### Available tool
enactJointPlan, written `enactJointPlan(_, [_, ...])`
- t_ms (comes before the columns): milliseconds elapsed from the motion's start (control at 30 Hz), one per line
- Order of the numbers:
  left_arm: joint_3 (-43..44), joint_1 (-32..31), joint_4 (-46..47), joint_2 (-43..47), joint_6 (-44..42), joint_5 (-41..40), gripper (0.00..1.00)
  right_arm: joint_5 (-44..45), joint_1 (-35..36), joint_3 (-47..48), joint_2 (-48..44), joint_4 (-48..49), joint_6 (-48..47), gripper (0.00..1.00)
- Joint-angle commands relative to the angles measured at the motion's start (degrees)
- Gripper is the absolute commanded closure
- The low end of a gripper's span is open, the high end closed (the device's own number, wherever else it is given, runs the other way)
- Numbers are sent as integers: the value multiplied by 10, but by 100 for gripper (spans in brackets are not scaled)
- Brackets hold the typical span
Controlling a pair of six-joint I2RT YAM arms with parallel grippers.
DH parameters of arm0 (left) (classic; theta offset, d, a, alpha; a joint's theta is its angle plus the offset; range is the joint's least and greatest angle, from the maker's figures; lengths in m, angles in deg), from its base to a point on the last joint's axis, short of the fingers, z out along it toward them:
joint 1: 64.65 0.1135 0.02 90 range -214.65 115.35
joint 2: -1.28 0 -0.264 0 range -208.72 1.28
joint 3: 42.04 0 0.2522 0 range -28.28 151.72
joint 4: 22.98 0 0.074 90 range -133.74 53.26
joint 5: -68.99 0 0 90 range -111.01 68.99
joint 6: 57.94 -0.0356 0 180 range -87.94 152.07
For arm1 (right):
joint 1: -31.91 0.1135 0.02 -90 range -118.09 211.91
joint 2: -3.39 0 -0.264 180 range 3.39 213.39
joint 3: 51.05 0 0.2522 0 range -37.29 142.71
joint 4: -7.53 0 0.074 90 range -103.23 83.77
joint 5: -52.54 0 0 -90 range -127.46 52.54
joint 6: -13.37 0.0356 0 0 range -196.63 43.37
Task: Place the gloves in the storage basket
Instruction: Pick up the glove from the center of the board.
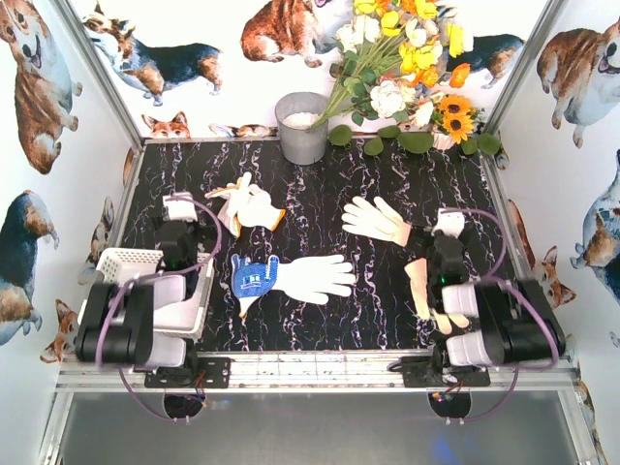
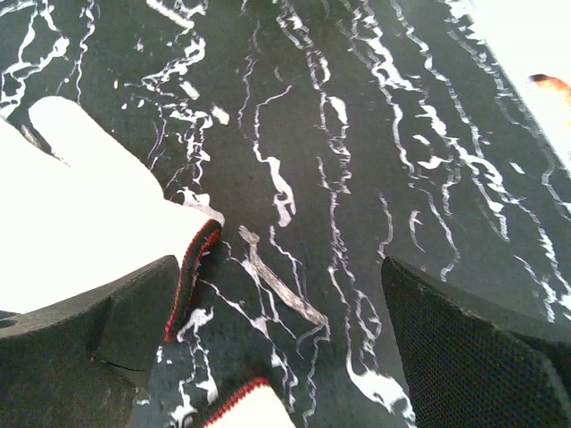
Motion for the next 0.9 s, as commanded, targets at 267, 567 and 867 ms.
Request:
enactJointPlan(267, [94,-29,-331,219,109,-36,0,118,10,98,-381,-427,128,0])
enactJointPlan(567, [229,-48,-631,313,190,75,0,-158,14,230,-440,-682,195,0])
enactJointPlan(867, [263,-208,-808,308,318,92,2,-223,202,251,-330,-720,335,1])
